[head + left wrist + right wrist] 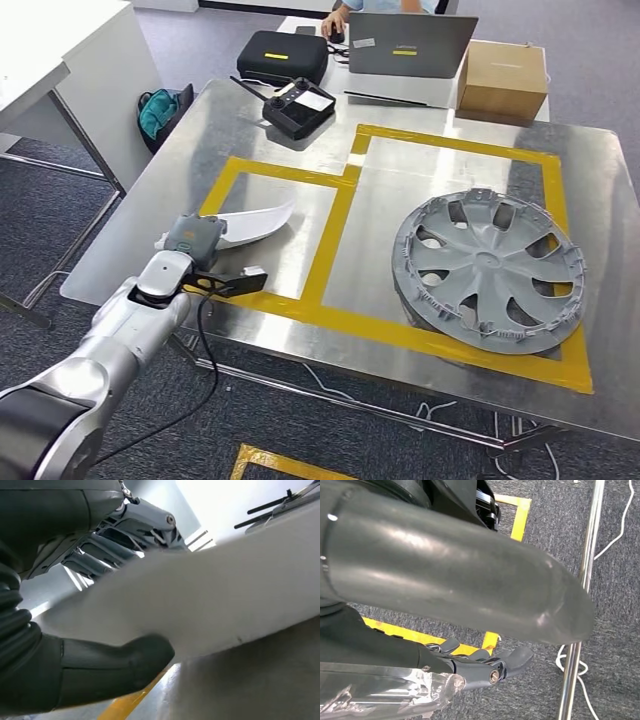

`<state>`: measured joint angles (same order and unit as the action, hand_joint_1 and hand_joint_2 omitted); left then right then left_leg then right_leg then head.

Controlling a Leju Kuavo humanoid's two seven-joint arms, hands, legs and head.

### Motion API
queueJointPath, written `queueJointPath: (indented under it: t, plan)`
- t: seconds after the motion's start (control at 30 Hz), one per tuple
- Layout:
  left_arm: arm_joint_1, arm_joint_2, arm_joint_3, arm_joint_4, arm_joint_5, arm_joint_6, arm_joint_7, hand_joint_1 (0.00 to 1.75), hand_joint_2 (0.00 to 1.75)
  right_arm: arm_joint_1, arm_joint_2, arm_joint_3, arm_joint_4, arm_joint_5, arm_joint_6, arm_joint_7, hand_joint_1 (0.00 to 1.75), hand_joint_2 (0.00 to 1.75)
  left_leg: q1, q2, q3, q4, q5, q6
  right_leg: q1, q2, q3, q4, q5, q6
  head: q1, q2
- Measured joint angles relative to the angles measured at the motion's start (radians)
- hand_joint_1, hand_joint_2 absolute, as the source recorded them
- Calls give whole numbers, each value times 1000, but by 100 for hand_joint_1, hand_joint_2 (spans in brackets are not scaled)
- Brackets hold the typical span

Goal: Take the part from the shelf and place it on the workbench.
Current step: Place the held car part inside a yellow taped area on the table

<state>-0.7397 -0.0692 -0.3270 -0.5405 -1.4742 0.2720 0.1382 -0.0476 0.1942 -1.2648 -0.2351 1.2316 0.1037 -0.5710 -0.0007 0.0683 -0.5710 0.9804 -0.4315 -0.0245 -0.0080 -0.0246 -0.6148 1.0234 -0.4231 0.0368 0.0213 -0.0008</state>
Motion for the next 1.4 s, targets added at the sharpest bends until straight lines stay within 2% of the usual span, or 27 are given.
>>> queueJointPath:
  t: [0.1, 0.37, 0.73, 0.83, 0.93, 1.07, 1.2, 1.4]
  plan:
    - [-1, -9, 0, 5, 3, 8, -16, 0, 0, 0, 0, 0, 1, 1, -1, 1, 0, 0, 0, 0, 0, 0, 0, 0, 0, 0, 0, 0, 0, 0, 0, 0]
    - [5, -35, 22, 5, 50, 37, -112, 0, 0, 1, 4, 0, 4, 1, -3, 6, 0, 0, 0, 0, 0, 0, 0, 0, -1, 0, 0, 0, 0, 0, 0, 0]
    - [21, -60, 36, -18, 84, 39, -160, 0, 0, 1, 6, 0, 5, 3, -3, 6, 0, 0, 0, 0, 0, 0, 0, 0, -1, 0, 0, 0, 0, 0, 0, 0]
    - [29, -63, 47, -32, 128, 43, -199, 0, 0, 1, 6, 0, 5, 3, -5, 6, 0, 0, 0, 0, 0, 0, 0, 0, -1, 0, 0, 0, 0, 0, 0, 0]
    - [61, -65, 62, -81, 197, 57, -256, 0, 0, 2, 7, 0, 5, -3, -12, 7, 0, 0, 0, 0, 0, 0, 0, 0, -1, 0, 0, 0, 0, 0, 0, 0]
    - [141, -64, 80, -210, 301, 61, -312, 0, 0, 5, 20, -2, 5, -18, -36, 10, 0, 0, 0, 0, 0, 0, -1, 1, -1, 0, 0, 0, 0, 0, 0, 0]
    - [201, -61, 92, -317, 338, 52, -327, 0, 0, 8, 30, -2, 5, -21, -42, 11, 0, 0, 0, 0, -1, 0, -1, 1, -1, 0, 0, 0, -1, 0, 0, 0]
    - [231, -55, 97, -388, 343, 45, -328, 0, 0, 9, 33, -9, 5, -22, -42, 11, 0, 0, -1, 0, -1, 0, -1, 2, -1, 0, 0, 0, -1, 0, 0, 0]
